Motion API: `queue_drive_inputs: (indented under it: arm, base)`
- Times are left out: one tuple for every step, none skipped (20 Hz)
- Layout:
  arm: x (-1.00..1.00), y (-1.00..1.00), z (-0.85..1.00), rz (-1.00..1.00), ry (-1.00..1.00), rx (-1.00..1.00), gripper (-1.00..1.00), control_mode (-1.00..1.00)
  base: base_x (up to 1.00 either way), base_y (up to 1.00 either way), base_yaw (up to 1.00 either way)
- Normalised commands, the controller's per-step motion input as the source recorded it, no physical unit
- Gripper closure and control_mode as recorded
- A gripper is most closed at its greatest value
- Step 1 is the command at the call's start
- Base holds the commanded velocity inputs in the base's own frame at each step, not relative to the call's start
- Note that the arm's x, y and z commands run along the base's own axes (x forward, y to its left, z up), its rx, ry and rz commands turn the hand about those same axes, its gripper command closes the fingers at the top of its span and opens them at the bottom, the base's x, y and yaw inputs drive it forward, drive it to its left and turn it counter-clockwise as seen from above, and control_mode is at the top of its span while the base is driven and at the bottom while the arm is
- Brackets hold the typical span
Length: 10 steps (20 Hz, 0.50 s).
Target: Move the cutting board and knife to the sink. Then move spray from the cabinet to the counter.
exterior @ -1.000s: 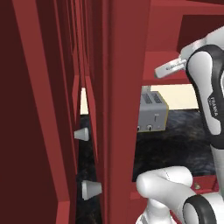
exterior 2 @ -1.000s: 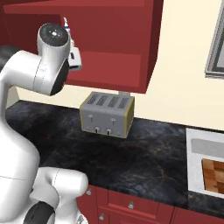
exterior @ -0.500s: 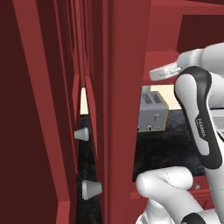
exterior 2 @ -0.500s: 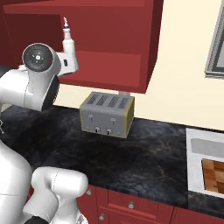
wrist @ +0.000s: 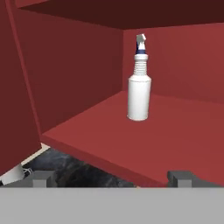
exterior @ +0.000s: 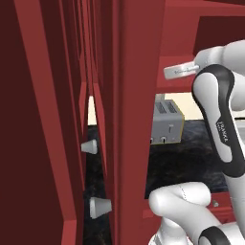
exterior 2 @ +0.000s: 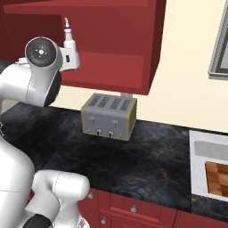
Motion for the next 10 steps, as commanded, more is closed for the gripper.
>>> queue_drive_inputs:
  arm:
    - [0.20, 0.00, 0.16, 0.00, 0.01, 0.03, -1.00, -1.00]
    - [0.24, 0.01, 0.15, 0.00, 0.00, 0.03, -1.00, -1.00]
    - [0.27, 0.03, 0.14, 0.00, 0.00, 0.03, -1.00, -1.00]
    - [0.34, 0.01, 0.16, 0.00, 0.00, 0.04, -1.00, -1.00]
    - [0.39, 0.00, 0.14, 0.00, 0.00, 0.04, -1.00, -1.00]
    - [0.41, 0.00, 0.16, 0.00, 0.00, 0.04, -1.00, -1.00]
    - [0.42, 0.00, 0.18, 0.00, 0.00, 0.01, -1.00, -1.00]
    - [0.41, 0.00, 0.18, 0.00, 0.02, 0.00, -1.00, -1.00]
    - [0.43, 0.00, 0.16, 0.00, 0.03, 0.00, -1.00, -1.00]
    - [0.43, 0.00, 0.19, 0.00, 0.04, 0.00, -1.00, -1.00]
  base:
    - [0.00, 0.00, 0.00]
    - [0.00, 0.00, 0.00]
    - [0.00, 0.00, 0.00]
    - [0.00, 0.00, 0.00]
    - [0.00, 0.00, 0.00]
    - [0.00, 0.00, 0.00]
    - [0.00, 0.00, 0.00]
    - [0.00, 0.00, 0.00]
    - [0.00, 0.00, 0.00]
    - [0.00, 0.00, 0.00]
